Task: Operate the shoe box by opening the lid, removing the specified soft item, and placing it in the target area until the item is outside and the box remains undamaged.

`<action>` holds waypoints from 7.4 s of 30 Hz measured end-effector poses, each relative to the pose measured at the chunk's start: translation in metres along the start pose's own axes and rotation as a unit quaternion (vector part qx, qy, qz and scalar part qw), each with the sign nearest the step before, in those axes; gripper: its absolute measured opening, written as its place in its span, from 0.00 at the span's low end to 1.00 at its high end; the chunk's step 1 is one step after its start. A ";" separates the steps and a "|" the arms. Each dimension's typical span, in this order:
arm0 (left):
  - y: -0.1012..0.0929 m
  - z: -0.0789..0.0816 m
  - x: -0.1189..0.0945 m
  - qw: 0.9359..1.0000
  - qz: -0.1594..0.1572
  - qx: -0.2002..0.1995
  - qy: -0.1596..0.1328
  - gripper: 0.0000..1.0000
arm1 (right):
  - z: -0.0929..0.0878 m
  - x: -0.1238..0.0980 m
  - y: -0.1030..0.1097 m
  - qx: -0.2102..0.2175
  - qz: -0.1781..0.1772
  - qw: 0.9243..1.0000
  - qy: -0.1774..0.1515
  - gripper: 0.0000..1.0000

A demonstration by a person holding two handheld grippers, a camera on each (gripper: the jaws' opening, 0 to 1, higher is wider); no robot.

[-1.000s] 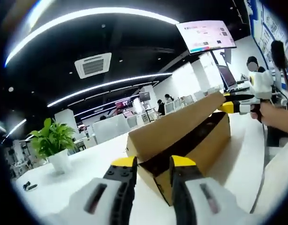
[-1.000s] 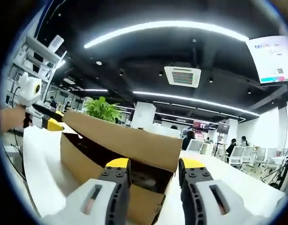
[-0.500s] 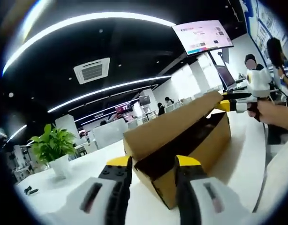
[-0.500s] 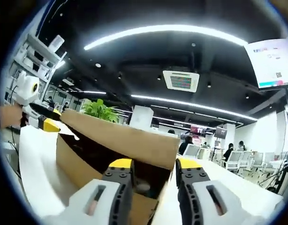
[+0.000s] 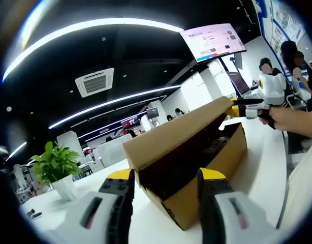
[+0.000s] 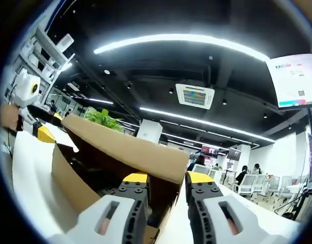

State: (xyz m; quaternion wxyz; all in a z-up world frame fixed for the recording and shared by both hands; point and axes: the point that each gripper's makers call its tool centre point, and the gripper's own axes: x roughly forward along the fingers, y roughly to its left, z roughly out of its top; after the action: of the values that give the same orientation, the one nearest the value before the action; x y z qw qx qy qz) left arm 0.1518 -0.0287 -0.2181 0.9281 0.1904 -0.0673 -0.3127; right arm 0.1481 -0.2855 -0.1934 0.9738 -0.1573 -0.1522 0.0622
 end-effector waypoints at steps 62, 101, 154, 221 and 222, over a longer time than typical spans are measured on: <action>-0.049 -0.015 0.002 0.971 -0.234 0.001 0.051 0.40 | 0.020 0.027 -0.029 -0.008 -0.017 0.997 0.077 0.03; -0.045 -0.039 0.012 0.898 -0.366 0.097 0.224 0.23 | 0.019 0.033 -0.032 0.008 -0.008 0.995 0.102 0.03; -0.053 -0.065 0.016 0.840 -0.427 0.160 0.295 0.06 | 0.033 0.067 -0.045 -0.007 0.077 0.994 0.075 0.04; -0.057 -0.065 0.014 0.815 -0.456 0.106 0.343 0.02 | -0.005 0.182 -0.064 -0.063 0.070 0.981 0.171 0.05; -0.058 -0.065 0.013 0.815 -0.456 0.112 0.340 0.02 | -0.004 0.180 -0.063 -0.064 0.070 0.981 0.171 0.05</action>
State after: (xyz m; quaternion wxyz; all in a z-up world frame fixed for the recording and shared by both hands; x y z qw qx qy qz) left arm 0.1457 -0.0582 -0.3009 0.6156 0.3960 0.3125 -0.6054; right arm 0.3245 -0.3159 -0.1268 0.9665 -0.2379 0.0240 0.0930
